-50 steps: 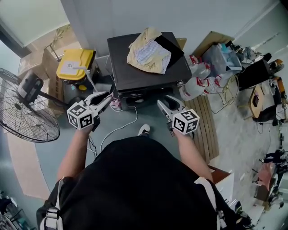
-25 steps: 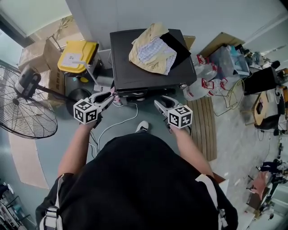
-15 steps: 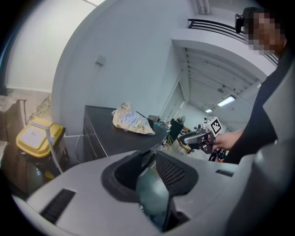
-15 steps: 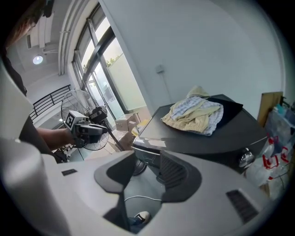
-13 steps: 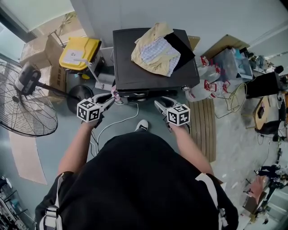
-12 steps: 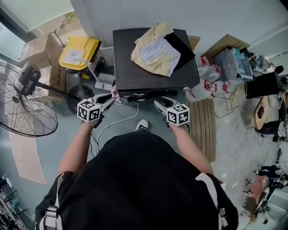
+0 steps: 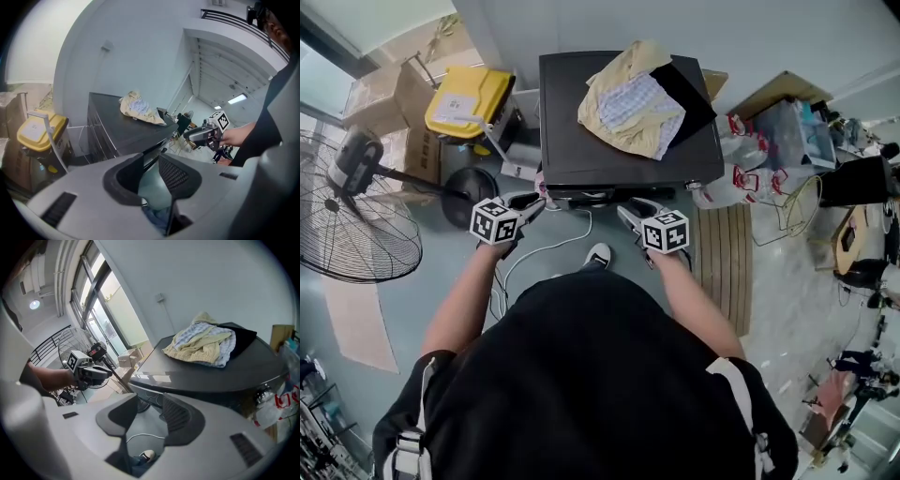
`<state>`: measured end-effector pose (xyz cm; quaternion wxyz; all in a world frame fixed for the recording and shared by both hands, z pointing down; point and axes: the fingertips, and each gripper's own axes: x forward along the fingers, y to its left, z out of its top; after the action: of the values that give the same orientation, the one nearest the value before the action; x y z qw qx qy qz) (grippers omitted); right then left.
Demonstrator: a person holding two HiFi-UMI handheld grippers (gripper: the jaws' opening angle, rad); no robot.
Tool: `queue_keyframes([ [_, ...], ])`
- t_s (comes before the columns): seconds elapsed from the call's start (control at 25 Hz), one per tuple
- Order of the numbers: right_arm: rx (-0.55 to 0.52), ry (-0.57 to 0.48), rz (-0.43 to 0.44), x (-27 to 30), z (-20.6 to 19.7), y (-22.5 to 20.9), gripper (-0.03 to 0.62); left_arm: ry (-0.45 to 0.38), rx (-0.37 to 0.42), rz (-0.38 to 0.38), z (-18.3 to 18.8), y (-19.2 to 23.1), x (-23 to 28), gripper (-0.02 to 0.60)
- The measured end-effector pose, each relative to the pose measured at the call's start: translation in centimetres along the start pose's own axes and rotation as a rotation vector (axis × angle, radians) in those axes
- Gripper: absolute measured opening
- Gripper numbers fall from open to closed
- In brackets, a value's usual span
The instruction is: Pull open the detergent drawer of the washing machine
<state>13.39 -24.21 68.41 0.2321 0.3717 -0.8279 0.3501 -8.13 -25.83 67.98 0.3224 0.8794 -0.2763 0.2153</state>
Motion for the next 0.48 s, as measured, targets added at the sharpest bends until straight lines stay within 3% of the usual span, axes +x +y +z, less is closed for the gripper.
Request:
queue_keyframes([
  [0.48, 0.011, 0.066, 0.020, 3.1, -1.3, -2.1, 0.170, 0.092, -0.020, 0.036, -2.3, 2.2, 3.0, 0.108],
])
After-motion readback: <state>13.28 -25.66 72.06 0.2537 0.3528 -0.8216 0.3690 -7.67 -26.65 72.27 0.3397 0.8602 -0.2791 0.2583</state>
